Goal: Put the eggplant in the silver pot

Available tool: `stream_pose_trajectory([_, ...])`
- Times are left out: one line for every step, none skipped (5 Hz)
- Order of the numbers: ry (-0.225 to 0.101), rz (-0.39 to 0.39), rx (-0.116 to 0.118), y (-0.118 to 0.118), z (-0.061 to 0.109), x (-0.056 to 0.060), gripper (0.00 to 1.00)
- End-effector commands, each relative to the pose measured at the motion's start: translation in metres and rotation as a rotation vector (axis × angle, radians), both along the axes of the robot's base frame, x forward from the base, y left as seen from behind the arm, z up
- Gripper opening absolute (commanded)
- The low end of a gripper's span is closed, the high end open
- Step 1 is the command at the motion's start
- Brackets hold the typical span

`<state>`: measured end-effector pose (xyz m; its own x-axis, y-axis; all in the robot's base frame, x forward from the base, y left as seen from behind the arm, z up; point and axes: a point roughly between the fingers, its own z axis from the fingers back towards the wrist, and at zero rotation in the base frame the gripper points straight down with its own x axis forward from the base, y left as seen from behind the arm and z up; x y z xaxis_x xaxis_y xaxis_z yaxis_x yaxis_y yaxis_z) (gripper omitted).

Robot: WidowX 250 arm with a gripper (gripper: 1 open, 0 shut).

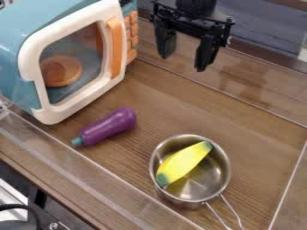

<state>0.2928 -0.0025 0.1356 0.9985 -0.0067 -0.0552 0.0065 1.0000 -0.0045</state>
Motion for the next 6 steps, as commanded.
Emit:
stream_pose_trajectory([0.012, -0.086, 0.002, 0.011, -0.004, -0.008, 1.00])
stream_pose_trajectory([0.012, -0.242, 0.003, 0.023, -0.007, -0.023, 1.00])
stream_pose_trajectory([0.009, -0.384, 0.006, 0.034, -0.009, -0.037, 1.00])
stream_pose_trajectory([0.014, -0.496, 0.011, 0.054, -0.018, -0.048, 1.00])
stream_pose_trajectory([0.014, -0.546, 0.016, 0.074, -0.032, -0.059, 1.00])
stream_pose_trajectory([0.005, -0.574, 0.022, 0.086, -0.046, -0.067, 1.00])
